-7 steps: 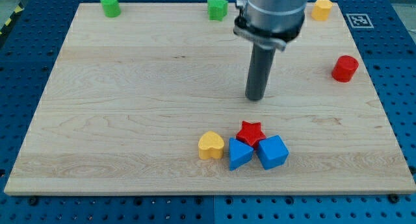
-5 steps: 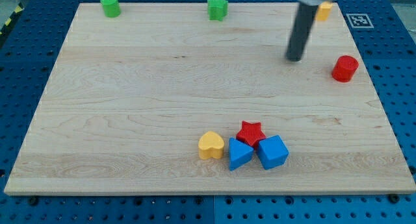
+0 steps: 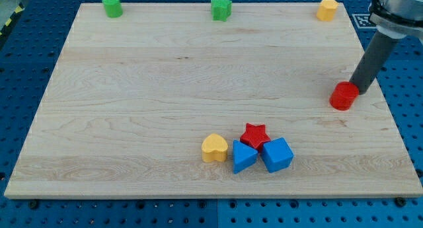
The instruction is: Push the red circle closer to the blue cube
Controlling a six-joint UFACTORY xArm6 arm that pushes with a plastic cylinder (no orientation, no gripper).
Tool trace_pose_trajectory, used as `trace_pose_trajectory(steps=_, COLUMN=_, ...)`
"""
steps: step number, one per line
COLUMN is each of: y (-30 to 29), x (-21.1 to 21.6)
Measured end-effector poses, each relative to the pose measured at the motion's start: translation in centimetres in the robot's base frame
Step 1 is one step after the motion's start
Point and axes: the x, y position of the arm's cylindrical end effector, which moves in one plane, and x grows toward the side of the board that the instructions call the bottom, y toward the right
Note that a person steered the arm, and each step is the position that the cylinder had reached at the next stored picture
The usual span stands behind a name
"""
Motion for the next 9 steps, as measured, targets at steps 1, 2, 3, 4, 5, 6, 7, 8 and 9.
trace_pose_trajectory(steps=1, y=-1.8, x=0.8)
trace_pose_trajectory(steps=2, y=-4.3, x=1.9)
trace_pose_trajectory(steps=3, y=-6.2, x=3.3)
trace_pose_trajectory(steps=4, y=-8.1, x=6.2)
trace_pose_trajectory(steps=5, y=-9.8, x=7.3)
trace_pose_trajectory(steps=6, y=-10.0, x=3.1)
trace_pose_trajectory(steps=7, y=-17.1, x=1.0)
trace_pose_trajectory(steps=8, y=-27.7, x=1.0)
trace_pose_trajectory(steps=9, y=-35.9, x=1.0)
